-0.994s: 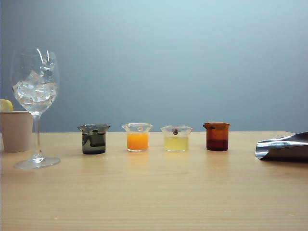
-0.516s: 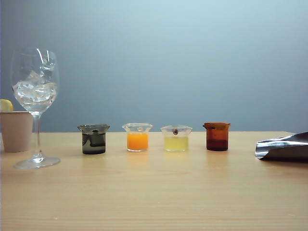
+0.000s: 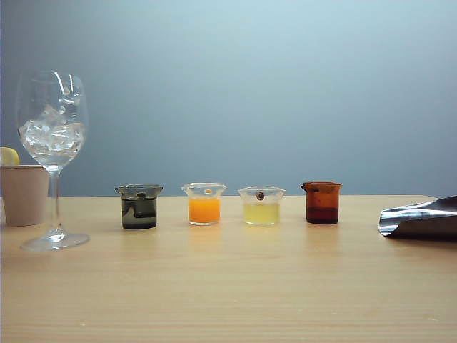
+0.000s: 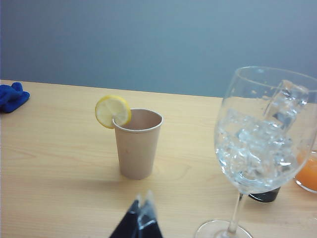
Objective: Pick up the ice scoop on the desk filled with ice cubes, pour the ice into the goblet, and finally put the scoop back on the table.
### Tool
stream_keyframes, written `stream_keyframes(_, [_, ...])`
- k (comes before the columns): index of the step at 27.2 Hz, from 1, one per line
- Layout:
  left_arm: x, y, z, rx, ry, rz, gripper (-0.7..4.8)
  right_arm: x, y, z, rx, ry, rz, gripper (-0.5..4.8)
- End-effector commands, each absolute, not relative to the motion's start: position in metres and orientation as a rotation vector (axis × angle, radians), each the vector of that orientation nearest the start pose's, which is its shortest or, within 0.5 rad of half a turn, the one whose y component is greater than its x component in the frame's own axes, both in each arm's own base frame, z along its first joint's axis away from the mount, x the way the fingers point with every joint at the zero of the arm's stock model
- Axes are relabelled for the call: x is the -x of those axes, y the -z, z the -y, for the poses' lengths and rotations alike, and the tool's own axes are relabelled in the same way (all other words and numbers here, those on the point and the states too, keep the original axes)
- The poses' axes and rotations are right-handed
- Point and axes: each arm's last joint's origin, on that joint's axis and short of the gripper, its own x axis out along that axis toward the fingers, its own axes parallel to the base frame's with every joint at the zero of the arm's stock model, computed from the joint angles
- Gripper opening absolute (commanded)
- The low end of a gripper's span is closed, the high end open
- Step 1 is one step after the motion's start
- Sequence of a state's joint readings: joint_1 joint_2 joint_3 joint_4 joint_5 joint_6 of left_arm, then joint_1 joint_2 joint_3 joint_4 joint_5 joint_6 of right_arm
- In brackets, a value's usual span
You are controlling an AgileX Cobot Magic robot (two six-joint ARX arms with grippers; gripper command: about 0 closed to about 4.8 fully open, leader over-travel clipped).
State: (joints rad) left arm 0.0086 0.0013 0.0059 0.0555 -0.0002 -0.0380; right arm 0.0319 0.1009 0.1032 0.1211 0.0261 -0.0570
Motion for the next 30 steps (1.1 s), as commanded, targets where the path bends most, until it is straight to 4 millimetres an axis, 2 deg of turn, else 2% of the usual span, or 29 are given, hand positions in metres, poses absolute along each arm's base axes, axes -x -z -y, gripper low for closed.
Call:
stream_keyframes(1, [-0.097, -0.173, -0.001, 0.034, -0.005, 0.071, -0.03, -0.089, -0.207, -0.002, 0.047, 0.004, 0.228, -0.01])
stream_keyframes(5, [-0.097, -0.173, -0.001, 0.034, -0.005, 0.071, -0.03, -0.095, -0.186, -0.002, 0.049, 0.001, 0.158, -0.01])
stream_keyframes(10, [-0.097, -0.173, -0.001, 0.034, -0.005, 0.072, -0.03, -0.097, -0.176, -0.002, 0.049, 0.000, 0.131, -0.01])
stream_keyframes(30, [-0.097, -0.173, -0.001, 0.034, -0.005, 0.071, -0.03, -0.097, -0.173, -0.002, 0.050, -0.003, 0.100, -0.01])
